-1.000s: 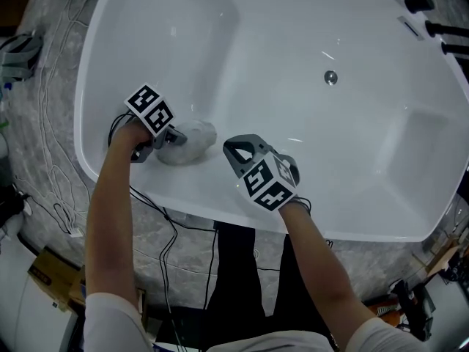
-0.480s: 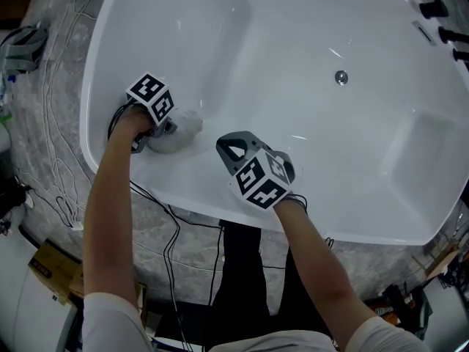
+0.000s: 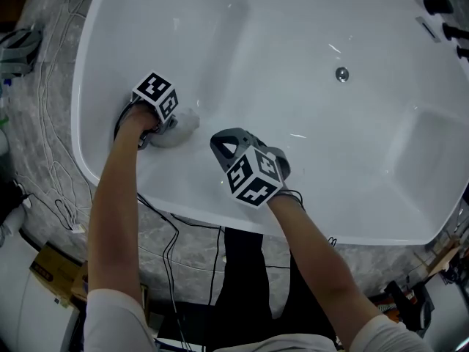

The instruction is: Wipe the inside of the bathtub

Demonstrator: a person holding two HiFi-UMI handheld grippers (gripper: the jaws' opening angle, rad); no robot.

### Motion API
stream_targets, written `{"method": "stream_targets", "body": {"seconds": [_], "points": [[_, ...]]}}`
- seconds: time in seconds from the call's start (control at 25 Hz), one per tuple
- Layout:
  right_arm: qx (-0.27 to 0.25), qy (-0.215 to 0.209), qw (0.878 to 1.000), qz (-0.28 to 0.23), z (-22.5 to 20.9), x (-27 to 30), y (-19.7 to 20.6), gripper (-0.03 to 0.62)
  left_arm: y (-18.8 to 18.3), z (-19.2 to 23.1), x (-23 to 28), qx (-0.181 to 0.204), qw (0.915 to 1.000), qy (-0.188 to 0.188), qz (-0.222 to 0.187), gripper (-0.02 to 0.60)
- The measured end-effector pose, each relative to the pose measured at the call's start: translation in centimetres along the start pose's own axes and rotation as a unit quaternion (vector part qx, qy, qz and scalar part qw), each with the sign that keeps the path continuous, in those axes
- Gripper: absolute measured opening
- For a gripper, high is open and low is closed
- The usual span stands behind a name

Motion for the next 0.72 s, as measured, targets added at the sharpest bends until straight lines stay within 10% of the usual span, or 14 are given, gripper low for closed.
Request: {"method": "stream_targets", "body": {"seconds": [0.72], "points": [[0.0, -0.01, 1.0, 0.015, -3.1, 1.0, 3.9, 0.018, -5.5, -0.4, 6.5, -0.004, 0.9985, -0.054, -0.011, 0.095]]}}
Point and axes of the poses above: the fingertips, and each gripper's own axes: x forward along the fingers, z to its left, y out of its underside, the point moved 4 cm from there along -x, backward along the fingers, and after that the axes turned 14 degrees about -y, right-handed, at the moved point
